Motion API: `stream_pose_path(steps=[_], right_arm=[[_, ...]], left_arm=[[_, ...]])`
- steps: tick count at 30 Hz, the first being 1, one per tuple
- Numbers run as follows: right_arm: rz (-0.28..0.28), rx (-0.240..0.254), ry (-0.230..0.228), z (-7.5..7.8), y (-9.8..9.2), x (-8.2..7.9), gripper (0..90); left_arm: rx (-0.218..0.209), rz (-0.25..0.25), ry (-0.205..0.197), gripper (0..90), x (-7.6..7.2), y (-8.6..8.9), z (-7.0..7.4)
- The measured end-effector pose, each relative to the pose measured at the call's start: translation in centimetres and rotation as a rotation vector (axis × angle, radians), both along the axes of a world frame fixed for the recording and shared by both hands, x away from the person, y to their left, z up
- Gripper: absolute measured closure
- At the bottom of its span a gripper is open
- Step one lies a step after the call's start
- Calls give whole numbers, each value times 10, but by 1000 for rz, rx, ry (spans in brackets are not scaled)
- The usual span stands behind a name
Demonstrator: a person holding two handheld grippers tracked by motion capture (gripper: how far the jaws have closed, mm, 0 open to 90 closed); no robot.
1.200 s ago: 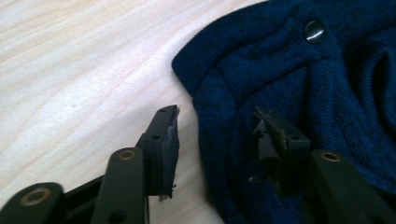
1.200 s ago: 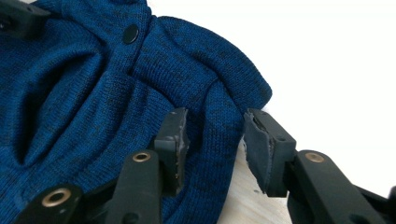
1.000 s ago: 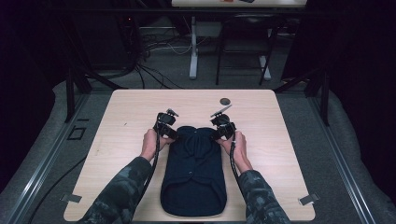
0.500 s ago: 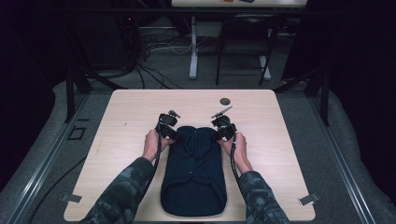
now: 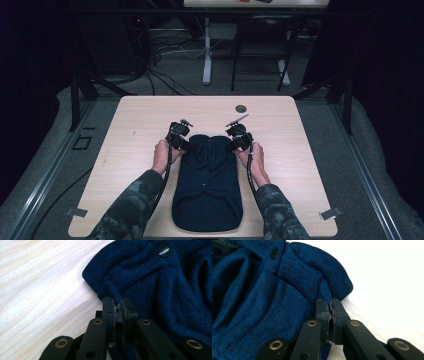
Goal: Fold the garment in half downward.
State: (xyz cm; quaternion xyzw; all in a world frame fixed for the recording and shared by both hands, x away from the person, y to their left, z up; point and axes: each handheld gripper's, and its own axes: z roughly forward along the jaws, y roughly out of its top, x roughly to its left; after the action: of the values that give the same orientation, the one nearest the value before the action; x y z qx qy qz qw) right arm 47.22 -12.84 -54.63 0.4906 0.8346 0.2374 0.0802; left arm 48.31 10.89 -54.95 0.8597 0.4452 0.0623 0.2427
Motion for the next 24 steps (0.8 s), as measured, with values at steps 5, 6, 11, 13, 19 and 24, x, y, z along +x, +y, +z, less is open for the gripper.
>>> stream_pose_path(steps=[5, 6, 11, 13, 19, 24], right_arm=[[-4, 25, -43, 6, 0, -4, 868], [-1, 22, -43, 8, -1, -5, 868], [11, 37, -84, 17, -1, -9, 868], [24, 29, -103, 21, -1, -11, 867], [35, 35, -148, 31, -2, -17, 867], [30, 25, -184, 35, -1, -19, 868]], left_arm=[[-16, -6, -42, 842, -3, 2, 6], [-21, -8, -52, 842, -4, 3, 8], [-25, -24, -98, 842, -9, 6, 18], [-27, -28, -110, 842, -11, 7, 21], [-28, -43, -149, 842, -15, 8, 30], [-35, -42, -174, 841, -17, 8, 35]])
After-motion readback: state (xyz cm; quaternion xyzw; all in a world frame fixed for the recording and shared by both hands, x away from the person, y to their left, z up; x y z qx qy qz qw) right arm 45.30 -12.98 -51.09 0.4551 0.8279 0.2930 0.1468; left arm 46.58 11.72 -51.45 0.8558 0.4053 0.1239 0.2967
